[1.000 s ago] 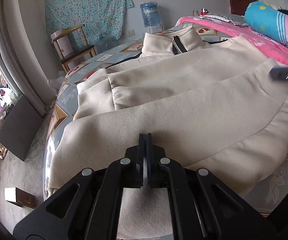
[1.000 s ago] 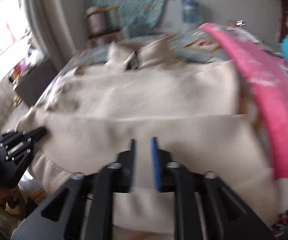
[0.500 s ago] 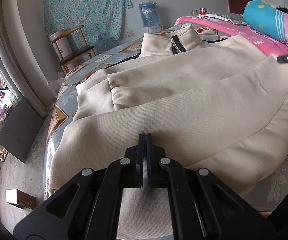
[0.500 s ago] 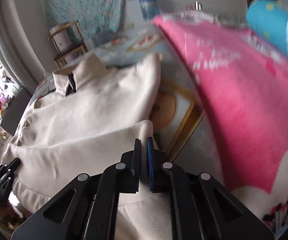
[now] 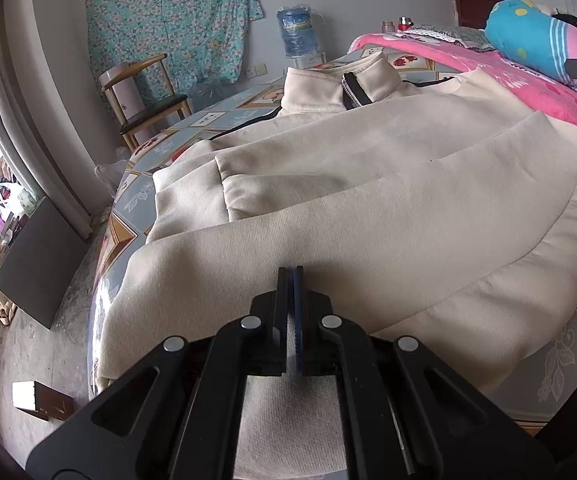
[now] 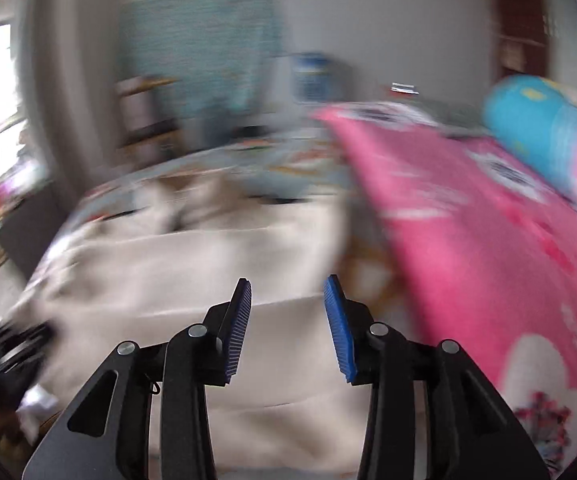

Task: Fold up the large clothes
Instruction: 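Smooth the folded jacket with both grippers closed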

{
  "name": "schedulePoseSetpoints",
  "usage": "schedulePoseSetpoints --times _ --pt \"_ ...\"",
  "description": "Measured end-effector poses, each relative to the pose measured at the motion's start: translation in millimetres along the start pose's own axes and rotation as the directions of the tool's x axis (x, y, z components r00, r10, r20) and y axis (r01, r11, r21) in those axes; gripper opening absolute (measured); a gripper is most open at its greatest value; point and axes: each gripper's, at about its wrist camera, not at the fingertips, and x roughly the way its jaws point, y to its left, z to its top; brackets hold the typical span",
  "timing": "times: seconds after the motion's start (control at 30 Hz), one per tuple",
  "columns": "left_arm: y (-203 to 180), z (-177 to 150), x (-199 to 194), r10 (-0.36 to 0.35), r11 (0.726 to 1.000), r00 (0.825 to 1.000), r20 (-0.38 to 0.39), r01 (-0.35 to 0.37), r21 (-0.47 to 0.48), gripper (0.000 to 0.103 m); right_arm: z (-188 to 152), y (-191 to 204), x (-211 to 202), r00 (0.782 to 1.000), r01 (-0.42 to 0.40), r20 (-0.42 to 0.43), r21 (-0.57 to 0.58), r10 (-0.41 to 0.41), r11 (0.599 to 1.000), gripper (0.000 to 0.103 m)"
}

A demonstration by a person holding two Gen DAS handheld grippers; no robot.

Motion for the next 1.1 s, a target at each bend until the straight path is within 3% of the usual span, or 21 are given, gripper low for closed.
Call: schedulePoseSetpoints --times 0.1,0.2,0.3,0.4,0.5,0.57,0.63,0.67,0.7,0.77,0.83,0.9,0.97,1.03,1.1 --pt "0.0 0.0 0.1 -0.001 1.000 1.000 -0.001 0.001 -0.002 0.002 -8.9 57.7 29.2 0.984 -0.156 -0.099 -0.109 0.145 0.982 0.037" --pt "0.8 -0.4 -0.4 -0.006 1.000 1.000 0.001 0.006 -0.012 0.002 -14.1 95.8 63.3 0.971 -0.203 -0.163 -0.181 0.175 0.962 0.029" --pt "2.3 -1.0 -1.6 -0.020 1.000 1.000 0.006 0.020 -0.024 0.003 -17.7 106.6 101.3 0.967 -0.169 -0.220 -0.192 0.126 0.967 0.024" --pt "12.4 -1.6 -6.6 -0.079 0.994 0.997 0.000 0.079 -0.072 0.005 -13.3 102.9 102.9 0.965 -0.178 -0.222 -0.163 0.139 0.970 0.023" --pt "35.3 -4.9 -25.6 -0.109 0.982 0.993 0.047 0.115 -0.148 0.005 -14.4 97.8 105.1 0.961 -0.191 -0.227 -0.147 0.155 0.970 0.021" --pt "53.1 -10.9 -26.7 -0.075 0.979 0.997 0.018 0.078 -0.190 0.005 -16.4 97.9 103.0 0.961 -0.193 -0.226 -0.140 0.159 0.971 0.021" --pt "72.5 -23.6 -17.0 -0.011 0.976 0.998 -0.063 -0.003 -0.216 0.002 -17.6 98.9 102.5 0.962 -0.190 -0.225 -0.139 0.156 0.972 0.021" --pt "88.4 -35.1 -13.7 -0.015 0.967 0.995 -0.094 -0.009 -0.253 0.002 -16.5 98.7 102.8 0.961 -0.191 -0.226 -0.138 0.157 0.972 0.021" --pt "98.4 -41.8 -17.7 -0.046 0.958 0.996 -0.079 0.021 -0.287 0.002 -16.4 98.7 103.0 0.961 -0.193 -0.226 -0.137 0.159 0.972 0.021" --pt "111.0 -50.6 -28.7 -0.033 0.951 0.997 -0.068 0.010 -0.309 0.002 -16.4 98.5 102.4 0.960 -0.197 -0.227 -0.139 0.163 0.970 0.021" --pt "121.2 -61.9 -31.1 0.110 0.952 0.983 -0.148 -0.147 -0.270 0.002 -16.5 96.9 102.4 0.959 -0.204 -0.226 -0.131 0.171 0.970 0.021" --pt "139.5 -75.9 -34.7 0.106 0.931 0.978 -0.179 -0.161 -0.328 0.002 -16.4 95.1 102.6 0.957 -0.212 -0.225 -0.117 0.182 0.970 0.021" --pt "150.8 -82.6 -50.1 0.091 0.910 0.984 -0.154 -0.145 -0.388 0.002 -16.6 95.2 102.9 0.957 -0.214 -0.225 -0.120 0.183 0.970 0.021" --pt "144.1 -75.9 -66.5 0.097 0.920 0.991 -0.094 -0.125 -0.371 0.002 -16.4 96.4 103.1 0.958 -0.209 -0.227 -0.128 0.177 0.969 0.021" --pt "126.5 -60.9 -83.2 0.037 0.937 0.999 0.001 -0.034 -0.347 0.002 -16.0 96.7 103.0 0.958 -0.208 -0.229 -0.133 0.174 0.969 0.021"
